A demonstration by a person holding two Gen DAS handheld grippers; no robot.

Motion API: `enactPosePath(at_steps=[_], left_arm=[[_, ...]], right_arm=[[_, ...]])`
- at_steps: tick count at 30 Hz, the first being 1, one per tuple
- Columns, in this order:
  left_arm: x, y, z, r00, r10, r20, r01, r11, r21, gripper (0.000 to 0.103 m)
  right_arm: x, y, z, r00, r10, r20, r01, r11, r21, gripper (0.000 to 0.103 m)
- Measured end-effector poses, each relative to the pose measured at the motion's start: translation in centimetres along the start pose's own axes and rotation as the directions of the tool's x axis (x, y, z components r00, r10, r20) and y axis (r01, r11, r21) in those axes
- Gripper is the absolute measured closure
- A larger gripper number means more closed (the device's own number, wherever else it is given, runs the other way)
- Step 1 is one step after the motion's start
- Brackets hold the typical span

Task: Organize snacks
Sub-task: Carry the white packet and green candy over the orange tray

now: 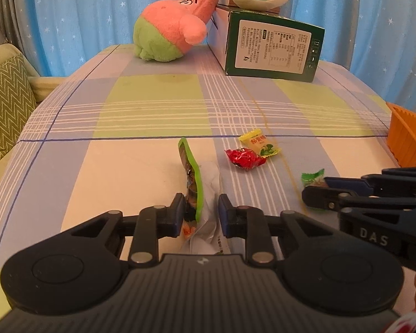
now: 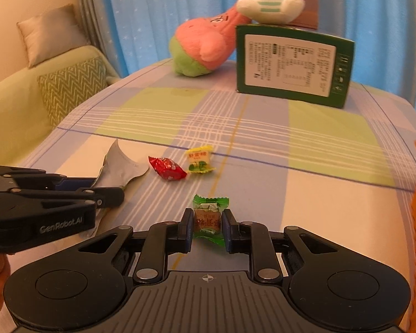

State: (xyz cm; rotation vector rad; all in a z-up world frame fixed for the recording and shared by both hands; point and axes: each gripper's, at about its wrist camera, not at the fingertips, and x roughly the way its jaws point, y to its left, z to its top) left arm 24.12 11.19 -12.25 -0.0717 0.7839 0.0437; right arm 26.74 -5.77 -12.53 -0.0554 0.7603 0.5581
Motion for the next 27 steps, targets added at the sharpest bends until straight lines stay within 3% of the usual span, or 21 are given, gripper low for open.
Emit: enactPosePath(at_steps=[9, 18, 27], left_arm=[[-2.7, -0.5, 0.8, 0.999, -0.028, 0.018, 0.028, 0.999, -0.043, 0.081], [-8.7, -2.5, 1.4, 0.997, -0.059, 0.059, 0.065, 0.992, -0.106, 0.081], [-14.7, -6.2, -0.2, 0.991, -0.118, 0.067, 0.124, 0.986, -0.112, 0.081]], right_arm=[[-4.4, -0.4, 0.1, 0.999, -0.04, 0.036, 0.038, 0.997, 0.06, 0.081], [-10.7, -0.4, -0.1, 0.994, -0.074, 0.081, 0.065, 0.992, 0.109, 0.081], [-17.8, -1.2, -2.5, 0.987, -0.131, 0.096, 0.113, 0.978, 0.174, 0.081]])
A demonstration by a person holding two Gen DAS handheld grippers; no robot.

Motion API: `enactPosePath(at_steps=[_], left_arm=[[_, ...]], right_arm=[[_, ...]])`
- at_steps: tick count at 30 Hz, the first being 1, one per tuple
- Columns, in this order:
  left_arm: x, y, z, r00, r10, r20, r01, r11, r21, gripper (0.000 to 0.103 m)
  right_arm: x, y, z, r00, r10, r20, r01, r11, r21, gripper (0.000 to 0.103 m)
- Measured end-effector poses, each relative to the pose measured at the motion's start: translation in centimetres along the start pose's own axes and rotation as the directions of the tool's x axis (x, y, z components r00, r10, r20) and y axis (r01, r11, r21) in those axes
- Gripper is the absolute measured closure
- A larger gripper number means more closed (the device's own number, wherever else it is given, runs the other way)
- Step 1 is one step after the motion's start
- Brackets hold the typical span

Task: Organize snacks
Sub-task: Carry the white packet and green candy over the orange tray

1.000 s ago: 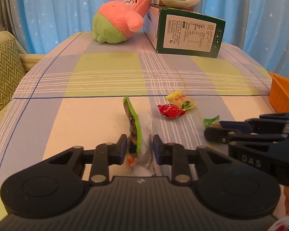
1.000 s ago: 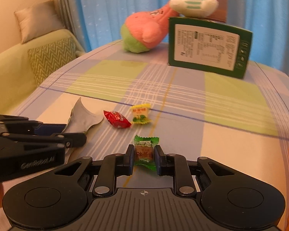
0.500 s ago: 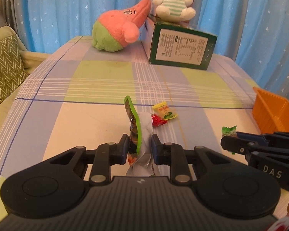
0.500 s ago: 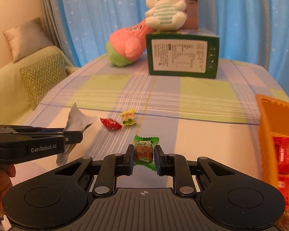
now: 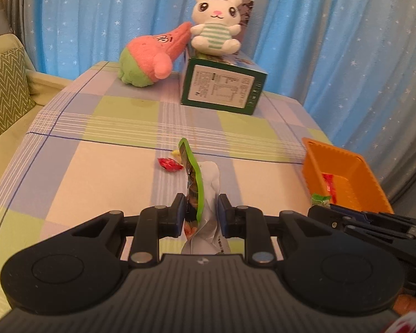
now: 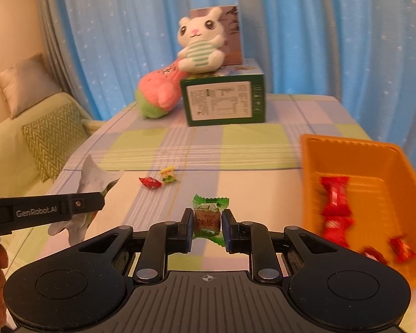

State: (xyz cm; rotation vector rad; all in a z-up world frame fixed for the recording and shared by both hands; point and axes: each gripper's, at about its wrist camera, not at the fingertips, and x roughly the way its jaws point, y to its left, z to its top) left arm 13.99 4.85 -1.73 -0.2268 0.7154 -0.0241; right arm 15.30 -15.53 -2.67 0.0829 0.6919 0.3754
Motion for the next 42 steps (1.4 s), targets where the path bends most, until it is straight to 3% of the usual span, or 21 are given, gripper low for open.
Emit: enactPosePath(at_steps=[11, 19, 42], left_arm=[[-4.2, -5.2, -2.4, 0.997, -0.078, -0.011, 0.078, 0.997, 0.026, 0.081], [-5.1, -8.3, -2.5, 0.993, -0.121, -0.015, 0.122, 0.991, 0.059, 0.081], [-2.9, -14.6, -2.1, 0.979, -0.193, -0.057, 0.2, 0.968, 0.153, 0.081]], right_arm=[[-7.0, -3.4, -1.9, 0.996, -0.077, 0.033, 0.075, 0.995, 0.062, 0.081], [-9.8, -5.6, -2.5, 0.992, -0.117, 0.054, 0.111, 0.988, 0.103, 0.081], [-11.2, -11.1, -2.9, 0.978, -0.203, 0.044, 0.191, 0.963, 0.191, 0.081]])
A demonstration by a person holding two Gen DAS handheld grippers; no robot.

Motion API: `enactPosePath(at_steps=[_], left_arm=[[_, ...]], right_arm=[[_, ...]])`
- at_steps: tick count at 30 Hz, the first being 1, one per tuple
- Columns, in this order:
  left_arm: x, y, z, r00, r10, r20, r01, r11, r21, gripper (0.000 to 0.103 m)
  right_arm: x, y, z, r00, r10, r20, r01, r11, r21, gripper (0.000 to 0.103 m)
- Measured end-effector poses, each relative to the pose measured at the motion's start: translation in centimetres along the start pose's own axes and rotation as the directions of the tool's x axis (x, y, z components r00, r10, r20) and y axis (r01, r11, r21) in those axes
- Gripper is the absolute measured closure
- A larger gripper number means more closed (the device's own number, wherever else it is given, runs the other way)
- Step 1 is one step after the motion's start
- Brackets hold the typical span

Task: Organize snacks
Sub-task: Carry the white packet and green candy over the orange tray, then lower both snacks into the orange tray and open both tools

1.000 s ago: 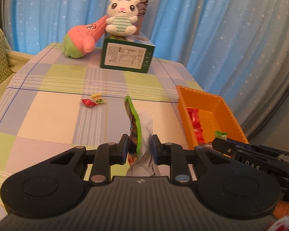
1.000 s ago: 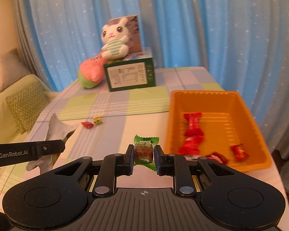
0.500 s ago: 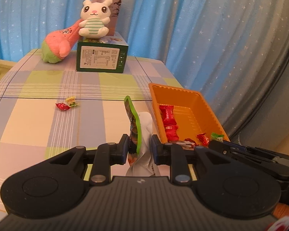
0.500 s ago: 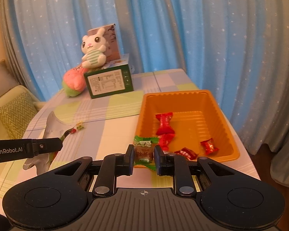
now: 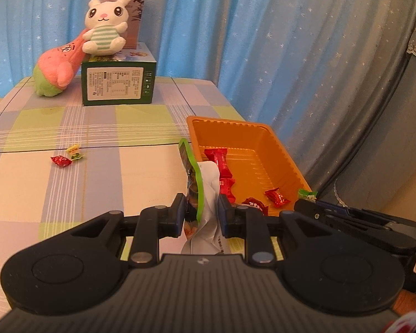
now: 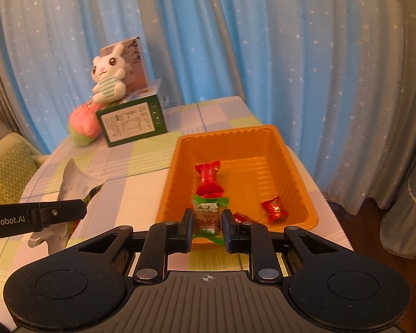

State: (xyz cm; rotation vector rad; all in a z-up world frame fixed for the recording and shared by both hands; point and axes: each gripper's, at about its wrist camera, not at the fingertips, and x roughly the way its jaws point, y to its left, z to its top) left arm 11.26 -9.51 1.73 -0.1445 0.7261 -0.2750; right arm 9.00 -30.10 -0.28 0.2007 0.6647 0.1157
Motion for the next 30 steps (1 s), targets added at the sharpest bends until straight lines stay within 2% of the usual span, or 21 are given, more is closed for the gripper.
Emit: enactPosePath(at_steps=[12, 30], left_arm=[[3.7, -2.9, 1.3, 0.999, -0.044, -0.028, 0.045, 0.998, 0.052, 0.081], [8.9, -4.4, 3.0, 0.996, -0.064, -0.069, 0.069, 0.995, 0.071, 0.081]], right_arm=[[1.4, -2.8, 1.0, 0.999, -0.032, -0.011, 0.033, 0.999, 0.04, 0.081], [4.8, -5.5, 2.7, 0.999, -0.039, -0.033, 0.041, 0.997, 0.07, 0.081]])
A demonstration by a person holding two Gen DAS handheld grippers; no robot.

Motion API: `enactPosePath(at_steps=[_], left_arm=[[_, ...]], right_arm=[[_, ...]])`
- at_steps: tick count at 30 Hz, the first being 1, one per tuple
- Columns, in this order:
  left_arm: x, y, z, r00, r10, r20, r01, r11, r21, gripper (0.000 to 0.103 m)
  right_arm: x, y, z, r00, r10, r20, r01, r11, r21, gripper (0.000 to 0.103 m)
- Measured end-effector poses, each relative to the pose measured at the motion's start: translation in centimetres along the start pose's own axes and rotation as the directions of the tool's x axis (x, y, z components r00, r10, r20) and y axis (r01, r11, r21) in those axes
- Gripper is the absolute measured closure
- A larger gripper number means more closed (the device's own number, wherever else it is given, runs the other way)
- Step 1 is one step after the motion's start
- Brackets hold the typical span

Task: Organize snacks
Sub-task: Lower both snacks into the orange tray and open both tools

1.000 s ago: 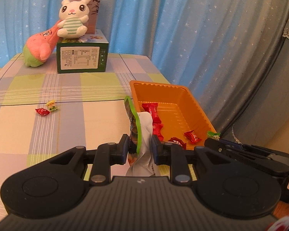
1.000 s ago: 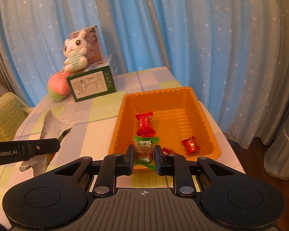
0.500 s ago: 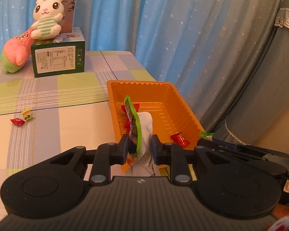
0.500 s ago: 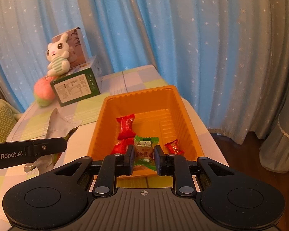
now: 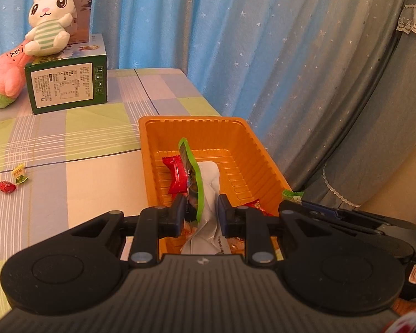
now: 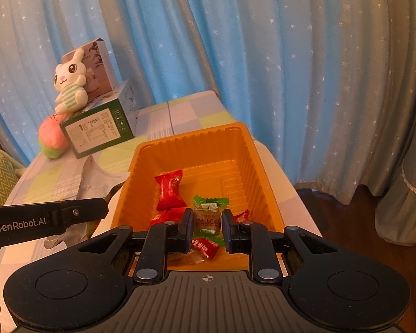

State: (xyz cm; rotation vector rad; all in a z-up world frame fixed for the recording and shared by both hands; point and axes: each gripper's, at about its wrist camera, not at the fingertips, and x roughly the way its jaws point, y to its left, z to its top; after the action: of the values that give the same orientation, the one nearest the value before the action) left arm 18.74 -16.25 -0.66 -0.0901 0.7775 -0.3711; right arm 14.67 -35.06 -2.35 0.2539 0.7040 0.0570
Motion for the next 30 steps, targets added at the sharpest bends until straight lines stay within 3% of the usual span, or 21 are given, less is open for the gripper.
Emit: enactPosePath(at_steps=[30], left_arm=[[3.2, 0.0, 1.5, 0.999, -0.017, -0.035, 0.016, 1.0, -0.022, 0.079]], right_arm=[[2.1, -1.1, 1.2, 1.0, -0.012, -0.007, 0.011, 1.0, -0.007, 0.081]])
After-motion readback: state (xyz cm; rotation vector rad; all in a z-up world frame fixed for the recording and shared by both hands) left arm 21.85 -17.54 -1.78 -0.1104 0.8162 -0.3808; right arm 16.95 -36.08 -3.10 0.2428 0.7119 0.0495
